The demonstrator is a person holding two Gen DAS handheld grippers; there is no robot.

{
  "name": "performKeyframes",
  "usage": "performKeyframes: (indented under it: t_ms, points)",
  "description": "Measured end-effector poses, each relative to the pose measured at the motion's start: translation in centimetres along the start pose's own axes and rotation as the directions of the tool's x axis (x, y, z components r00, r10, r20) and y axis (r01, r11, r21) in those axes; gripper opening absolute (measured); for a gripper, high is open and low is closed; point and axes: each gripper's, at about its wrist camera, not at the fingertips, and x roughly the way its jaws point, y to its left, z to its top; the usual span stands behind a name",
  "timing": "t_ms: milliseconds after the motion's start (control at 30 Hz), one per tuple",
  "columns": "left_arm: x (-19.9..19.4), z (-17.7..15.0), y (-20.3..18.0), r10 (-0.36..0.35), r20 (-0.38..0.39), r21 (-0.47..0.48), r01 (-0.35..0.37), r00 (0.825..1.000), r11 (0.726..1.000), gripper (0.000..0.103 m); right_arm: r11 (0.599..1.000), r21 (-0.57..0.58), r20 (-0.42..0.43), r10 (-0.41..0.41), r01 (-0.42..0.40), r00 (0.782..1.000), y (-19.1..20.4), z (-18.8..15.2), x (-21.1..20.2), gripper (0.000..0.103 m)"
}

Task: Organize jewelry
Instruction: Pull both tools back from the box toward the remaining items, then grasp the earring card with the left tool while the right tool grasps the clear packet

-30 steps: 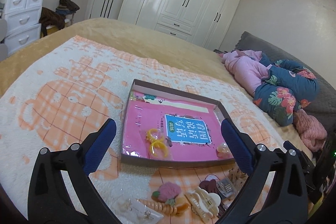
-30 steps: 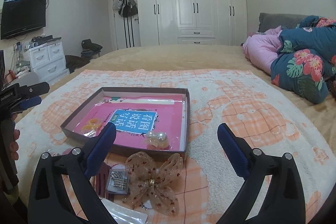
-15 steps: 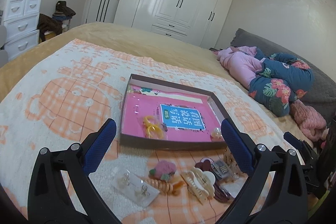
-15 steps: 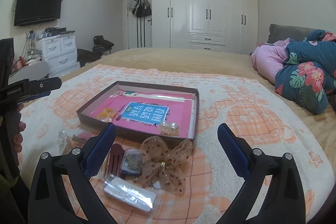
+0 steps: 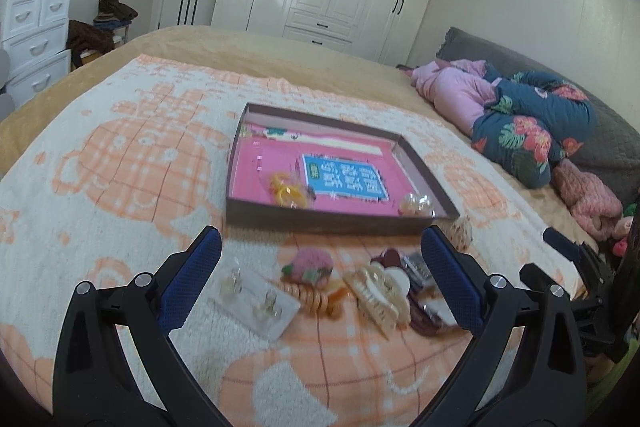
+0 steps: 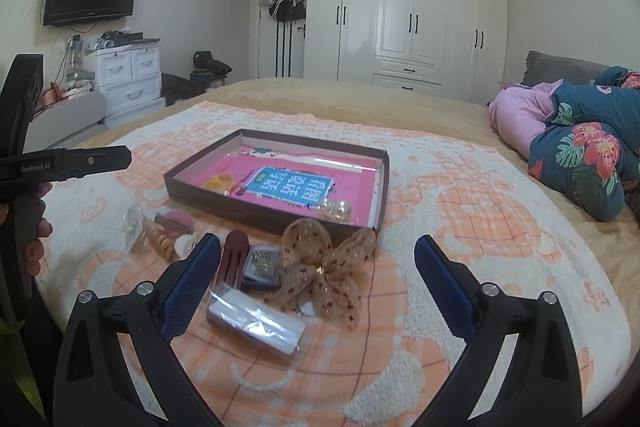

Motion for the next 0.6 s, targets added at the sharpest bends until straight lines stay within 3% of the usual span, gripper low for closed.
performKeyframes:
  t_ms: [600]
  points:
    - [0.7,-3.8,0.6,0.056,-0.145,0.064,-0.047,0.988,0.997,0.091,0.995,-0.084,-0.071,0.044,-0.05,0.996,2.1,-2.5,0.5,0.095]
